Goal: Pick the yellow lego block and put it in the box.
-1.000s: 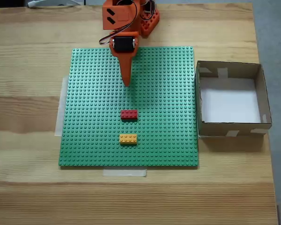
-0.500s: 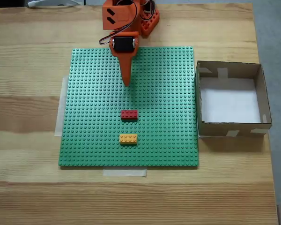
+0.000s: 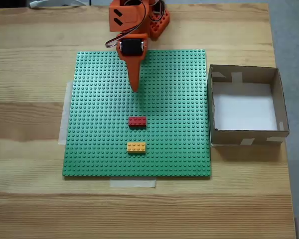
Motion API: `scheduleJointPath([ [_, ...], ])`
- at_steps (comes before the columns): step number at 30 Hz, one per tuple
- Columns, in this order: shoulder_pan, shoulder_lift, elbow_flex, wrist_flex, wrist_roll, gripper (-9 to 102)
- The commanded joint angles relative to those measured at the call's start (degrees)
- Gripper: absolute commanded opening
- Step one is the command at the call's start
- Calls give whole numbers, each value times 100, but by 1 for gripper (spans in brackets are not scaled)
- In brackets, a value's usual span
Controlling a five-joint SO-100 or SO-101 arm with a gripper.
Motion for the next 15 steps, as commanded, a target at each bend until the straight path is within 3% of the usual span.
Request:
scheduleJointPath([
  [1, -35, 44, 53, 18, -18, -1],
  [15, -229, -105, -220, 220, -70, 2],
])
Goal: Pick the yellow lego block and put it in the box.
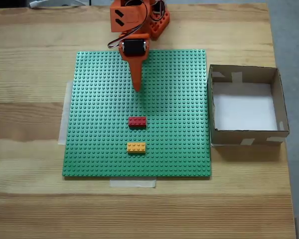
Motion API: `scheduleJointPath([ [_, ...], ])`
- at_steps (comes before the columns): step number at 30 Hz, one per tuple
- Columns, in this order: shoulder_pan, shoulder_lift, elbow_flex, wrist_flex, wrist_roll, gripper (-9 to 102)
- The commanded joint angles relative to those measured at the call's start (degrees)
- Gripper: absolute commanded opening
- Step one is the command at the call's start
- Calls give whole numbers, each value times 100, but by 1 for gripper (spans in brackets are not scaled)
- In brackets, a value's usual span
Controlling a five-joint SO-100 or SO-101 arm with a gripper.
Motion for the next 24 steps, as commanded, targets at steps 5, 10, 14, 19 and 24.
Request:
scheduleJointPath([
  [5, 0, -633, -1028, 475, 35, 2],
  [10, 0, -1723, -2241, 729, -9, 3],
  [14, 35, -2760, -3428, 1020, -44, 3],
  [19, 9, -4052, -4790, 1485, -53, 4],
  [24, -9, -5353, -5968, 1802, 0, 4],
])
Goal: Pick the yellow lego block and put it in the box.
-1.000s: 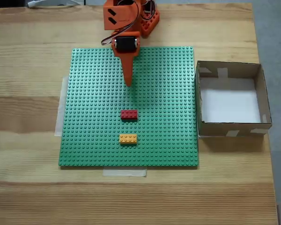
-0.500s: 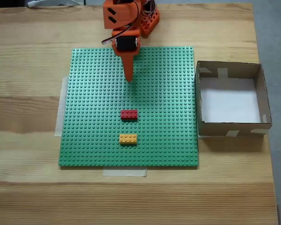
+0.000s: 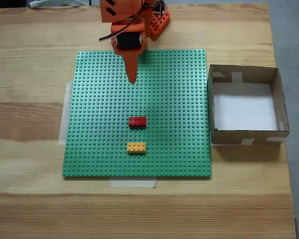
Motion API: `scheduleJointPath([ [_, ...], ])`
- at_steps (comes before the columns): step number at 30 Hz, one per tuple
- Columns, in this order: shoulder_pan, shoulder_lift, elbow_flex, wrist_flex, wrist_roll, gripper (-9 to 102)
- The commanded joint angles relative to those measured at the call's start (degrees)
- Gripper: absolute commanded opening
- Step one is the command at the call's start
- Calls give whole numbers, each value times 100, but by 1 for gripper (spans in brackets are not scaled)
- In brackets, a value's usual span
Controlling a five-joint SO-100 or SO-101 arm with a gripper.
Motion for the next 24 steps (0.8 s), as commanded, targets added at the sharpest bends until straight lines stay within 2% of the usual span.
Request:
scheduleJointPath([
  [1, -35, -835, -984, 167, 62, 4],
  [13, 18, -3375, -3015, 79, 246, 5],
  [24, -35, -3489, -3489, -35, 264, 5],
])
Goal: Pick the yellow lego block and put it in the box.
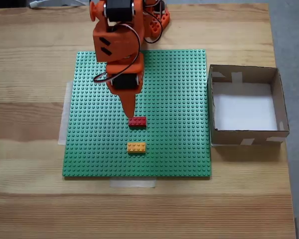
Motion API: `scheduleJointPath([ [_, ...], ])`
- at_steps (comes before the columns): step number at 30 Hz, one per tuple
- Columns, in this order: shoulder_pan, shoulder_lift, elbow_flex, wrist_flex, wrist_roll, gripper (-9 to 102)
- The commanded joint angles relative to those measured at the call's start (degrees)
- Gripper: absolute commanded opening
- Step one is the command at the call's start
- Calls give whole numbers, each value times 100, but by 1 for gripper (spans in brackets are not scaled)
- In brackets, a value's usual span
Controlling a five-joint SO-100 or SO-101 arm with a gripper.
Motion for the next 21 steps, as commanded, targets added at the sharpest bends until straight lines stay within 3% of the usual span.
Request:
scheduleJointPath([
  [1, -44, -26, -325, -62, 26, 5],
  [9, -114, -817, -1274, 606, 26, 11],
  [21, -105, -1661, -2320, 1336, 255, 30],
])
